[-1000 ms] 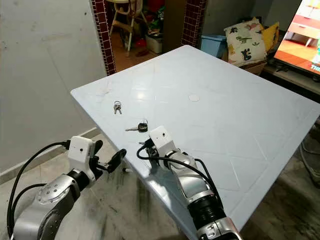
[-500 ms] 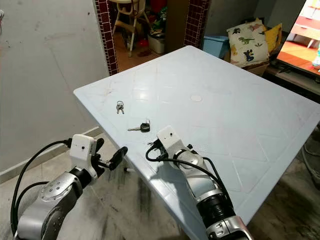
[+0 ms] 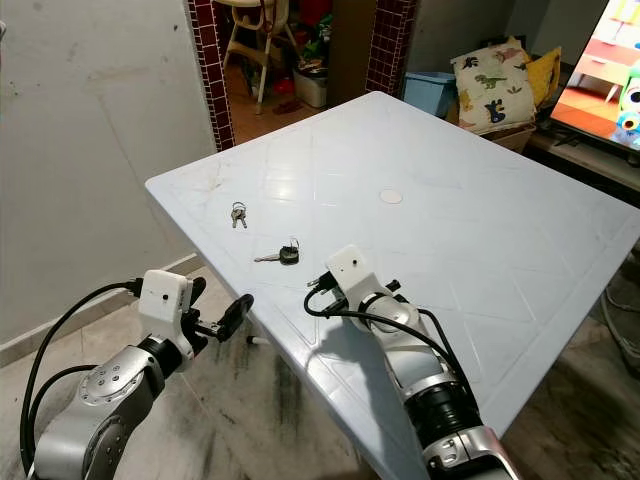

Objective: Hang keys on a hook

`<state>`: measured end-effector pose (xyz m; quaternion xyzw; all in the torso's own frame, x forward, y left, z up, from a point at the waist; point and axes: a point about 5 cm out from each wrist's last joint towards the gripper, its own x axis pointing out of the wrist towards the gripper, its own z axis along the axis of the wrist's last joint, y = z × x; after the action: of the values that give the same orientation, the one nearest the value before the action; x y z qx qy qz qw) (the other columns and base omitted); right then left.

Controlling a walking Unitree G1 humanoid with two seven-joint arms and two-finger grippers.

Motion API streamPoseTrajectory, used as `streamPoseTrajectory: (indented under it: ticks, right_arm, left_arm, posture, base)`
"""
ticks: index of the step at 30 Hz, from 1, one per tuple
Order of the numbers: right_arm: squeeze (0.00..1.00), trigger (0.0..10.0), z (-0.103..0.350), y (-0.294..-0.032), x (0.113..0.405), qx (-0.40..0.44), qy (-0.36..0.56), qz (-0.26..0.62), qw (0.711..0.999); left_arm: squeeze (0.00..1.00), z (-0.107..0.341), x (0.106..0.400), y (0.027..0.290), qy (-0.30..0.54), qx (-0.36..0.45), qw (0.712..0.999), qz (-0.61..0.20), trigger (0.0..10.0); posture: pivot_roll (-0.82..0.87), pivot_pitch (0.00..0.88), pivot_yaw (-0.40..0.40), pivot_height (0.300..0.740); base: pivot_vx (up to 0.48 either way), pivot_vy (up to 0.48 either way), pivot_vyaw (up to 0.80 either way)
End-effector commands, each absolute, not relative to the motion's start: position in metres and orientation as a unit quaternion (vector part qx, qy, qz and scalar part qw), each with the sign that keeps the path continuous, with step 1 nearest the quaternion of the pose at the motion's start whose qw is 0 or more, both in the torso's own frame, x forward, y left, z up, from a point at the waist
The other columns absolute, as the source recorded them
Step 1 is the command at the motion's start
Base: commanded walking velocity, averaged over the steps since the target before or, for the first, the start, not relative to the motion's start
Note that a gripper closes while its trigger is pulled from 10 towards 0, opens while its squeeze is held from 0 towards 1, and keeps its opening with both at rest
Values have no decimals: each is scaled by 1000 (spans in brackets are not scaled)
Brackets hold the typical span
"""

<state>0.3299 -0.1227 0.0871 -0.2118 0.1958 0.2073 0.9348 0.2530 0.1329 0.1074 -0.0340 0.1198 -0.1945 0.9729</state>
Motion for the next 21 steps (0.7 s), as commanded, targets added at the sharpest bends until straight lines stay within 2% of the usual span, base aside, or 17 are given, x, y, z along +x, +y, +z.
streamPoseTrajectory:
  ticks: [1,9,21]
  right_arm:
    - [0,0,80,-138,329,-214,219,181,935]
    - [0,0,111,-137,344,-186,136,145,962]
    - [0,0,149,-128,354,-109,29,137,984]
  left_arm:
    - [0,108,254,133,119,-29,973,-198,10000]
    - [0,109,256,132,116,-24,973,-200,10000]
    - [0,108,256,130,115,-26,972,-202,10000]
  posture:
    - [76,0,-12,740]
    - [75,0,-6,740]
    - [73,0,-11,740]
  base:
    - [0,0,0]
    - [0,0,0]
    - [0,0,0]
